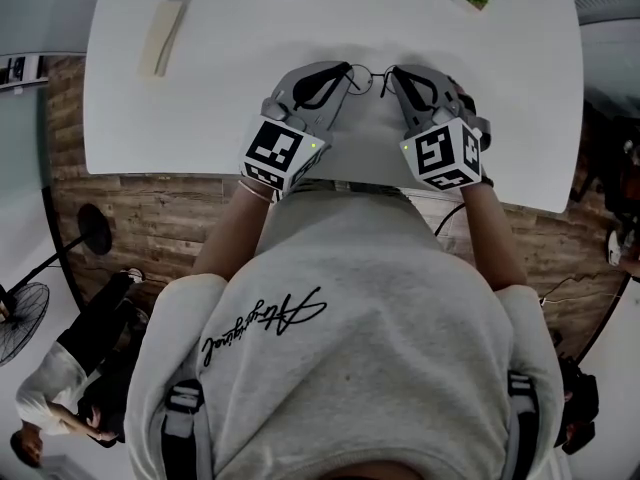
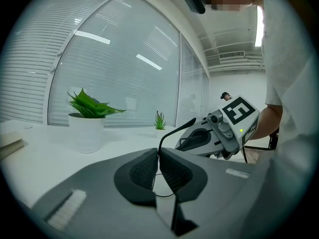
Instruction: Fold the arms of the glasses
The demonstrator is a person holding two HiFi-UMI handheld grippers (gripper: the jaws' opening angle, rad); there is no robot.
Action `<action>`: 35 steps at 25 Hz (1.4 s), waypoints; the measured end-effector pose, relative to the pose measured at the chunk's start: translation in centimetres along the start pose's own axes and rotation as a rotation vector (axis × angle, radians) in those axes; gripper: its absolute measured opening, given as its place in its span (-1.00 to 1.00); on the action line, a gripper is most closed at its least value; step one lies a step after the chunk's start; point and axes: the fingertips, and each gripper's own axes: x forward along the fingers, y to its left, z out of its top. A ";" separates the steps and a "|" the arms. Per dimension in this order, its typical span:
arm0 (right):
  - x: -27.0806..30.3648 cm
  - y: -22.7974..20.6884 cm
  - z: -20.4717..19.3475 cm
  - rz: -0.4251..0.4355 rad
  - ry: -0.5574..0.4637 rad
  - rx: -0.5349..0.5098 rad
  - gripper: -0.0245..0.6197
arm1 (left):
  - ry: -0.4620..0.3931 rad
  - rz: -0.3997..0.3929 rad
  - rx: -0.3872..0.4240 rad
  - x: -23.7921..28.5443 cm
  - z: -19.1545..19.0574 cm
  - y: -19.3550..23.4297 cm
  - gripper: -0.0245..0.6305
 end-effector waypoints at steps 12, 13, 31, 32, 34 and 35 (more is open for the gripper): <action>1.8 1.1 -0.1 0.020 0.111 -0.180 -0.92 | -0.018 -0.039 -0.009 -0.4 -0.1 0.0 -0.89; 1.8 1.2 -0.1 0.021 0.117 -0.194 -0.92 | -0.017 -0.042 -0.005 -0.4 -0.1 -0.1 -0.90; 2.8 2.2 -0.4 0.095 0.181 -0.337 -0.92 | -0.017 -0.043 0.005 -0.5 -0.1 0.0 -0.89; 2.8 2.2 -0.4 0.100 0.179 -0.339 -0.92 | -0.017 -0.041 0.005 -0.5 -0.1 0.0 -0.89; 2.8 2.2 -0.4 0.106 0.174 -0.339 -0.91 | -0.018 -0.036 0.006 -0.5 0.0 0.0 -0.90; 2.7 2.2 -0.4 0.107 0.172 -0.336 -0.91 | -0.018 -0.036 0.007 -0.5 0.0 0.0 -0.90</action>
